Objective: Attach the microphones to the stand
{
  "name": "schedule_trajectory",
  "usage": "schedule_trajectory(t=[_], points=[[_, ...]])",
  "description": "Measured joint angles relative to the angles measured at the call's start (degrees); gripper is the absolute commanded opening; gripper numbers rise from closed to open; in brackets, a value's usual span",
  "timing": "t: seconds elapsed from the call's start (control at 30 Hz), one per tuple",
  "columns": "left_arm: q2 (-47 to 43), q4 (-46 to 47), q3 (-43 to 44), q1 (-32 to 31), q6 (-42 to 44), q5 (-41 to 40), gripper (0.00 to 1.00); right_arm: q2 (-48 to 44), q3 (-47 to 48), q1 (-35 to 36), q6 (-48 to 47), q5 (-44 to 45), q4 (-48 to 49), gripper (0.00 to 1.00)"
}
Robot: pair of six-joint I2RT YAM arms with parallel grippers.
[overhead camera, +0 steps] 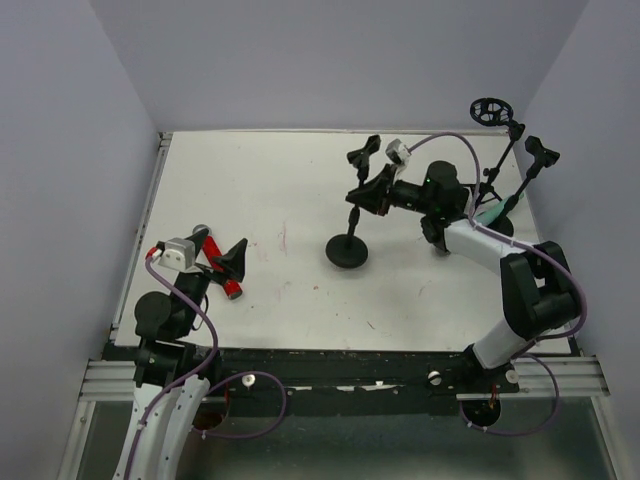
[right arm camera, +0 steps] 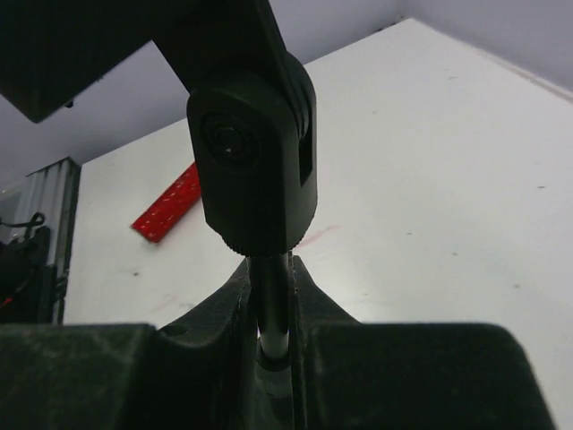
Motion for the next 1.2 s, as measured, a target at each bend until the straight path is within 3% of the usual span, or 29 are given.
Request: schedule_trajectory(t=[0.3,0.63,0.83,0.97,1.2], points=[[1.8,0.0,0.0,0.0,0.2,0.0,0.98,1.5,5.2,10.7,-8.8,0.5,-15.9,0.15],[2.5,-0.1,0.0,0.0,0.2,0.0,0.98,1.5,7.8,13.2,-19.0,1.1,-25.2,0.25],[2.5,-0.1,0.0,0.0,0.2,0.0,0.98,1.4,7.8,13.2,-25.2,0.4,-28.0,0.51],[2.5,0.0,0.0,0.0,0.2,0.6,0.99,0.4,7.3,12.8,-29.5,-0.2,-31.3,0.81],[2.5,3.3,-0.2,0.0,-0.5,10.1,0.97,-2.8,7.2,5.9,-37.4,-6.6,-40.6,0.93]])
